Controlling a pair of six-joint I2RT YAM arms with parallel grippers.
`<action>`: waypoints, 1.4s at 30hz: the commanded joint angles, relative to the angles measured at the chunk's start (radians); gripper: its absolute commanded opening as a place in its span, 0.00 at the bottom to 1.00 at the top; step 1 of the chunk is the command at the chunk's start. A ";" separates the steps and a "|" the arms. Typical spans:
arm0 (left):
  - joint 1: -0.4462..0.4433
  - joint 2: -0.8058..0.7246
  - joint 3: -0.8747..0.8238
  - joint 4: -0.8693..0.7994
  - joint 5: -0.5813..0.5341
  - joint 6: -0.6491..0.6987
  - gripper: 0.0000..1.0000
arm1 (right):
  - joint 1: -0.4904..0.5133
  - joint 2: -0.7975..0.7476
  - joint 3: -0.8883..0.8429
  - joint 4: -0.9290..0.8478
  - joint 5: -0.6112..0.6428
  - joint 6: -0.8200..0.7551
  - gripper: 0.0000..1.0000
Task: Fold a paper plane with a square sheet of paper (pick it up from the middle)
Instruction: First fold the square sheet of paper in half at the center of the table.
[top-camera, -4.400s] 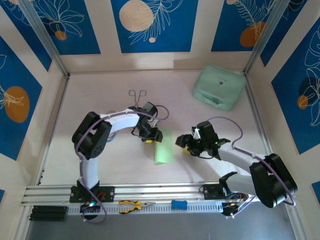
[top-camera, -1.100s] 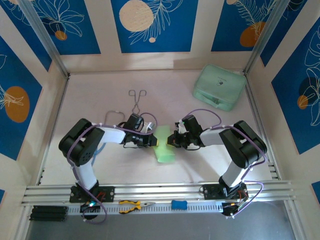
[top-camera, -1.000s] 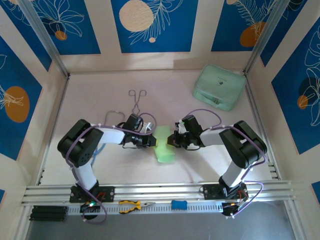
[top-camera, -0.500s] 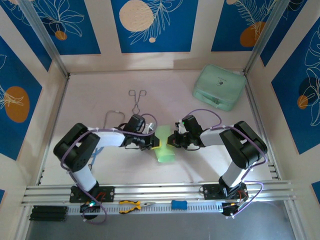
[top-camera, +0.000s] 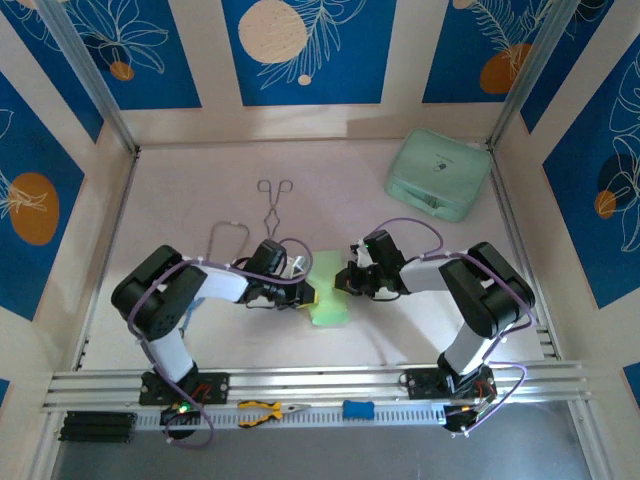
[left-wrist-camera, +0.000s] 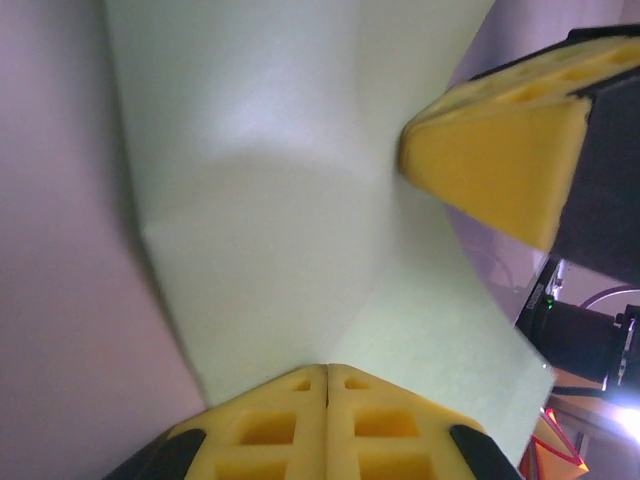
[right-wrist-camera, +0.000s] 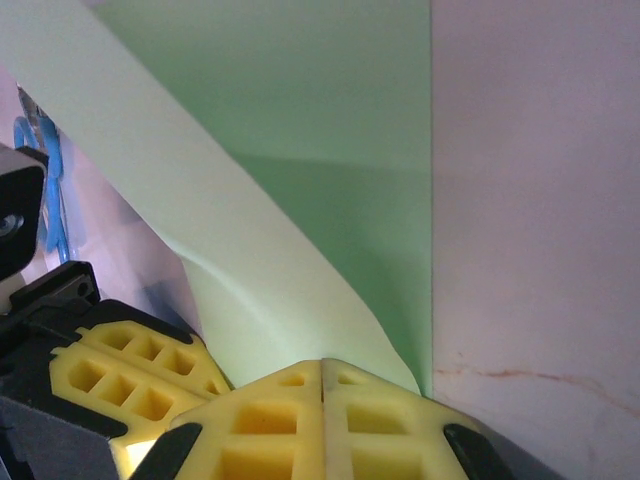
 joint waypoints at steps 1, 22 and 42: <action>-0.001 -0.042 -0.044 -0.146 -0.043 -0.011 0.00 | -0.007 0.026 -0.046 -0.165 0.121 -0.027 0.00; -0.070 -0.032 -0.052 -0.102 0.030 -0.066 0.06 | 0.003 0.021 -0.063 -0.158 0.128 -0.011 0.00; -0.074 -0.187 0.012 -0.150 -0.007 -0.075 0.05 | 0.007 0.007 -0.061 -0.184 0.129 -0.017 0.00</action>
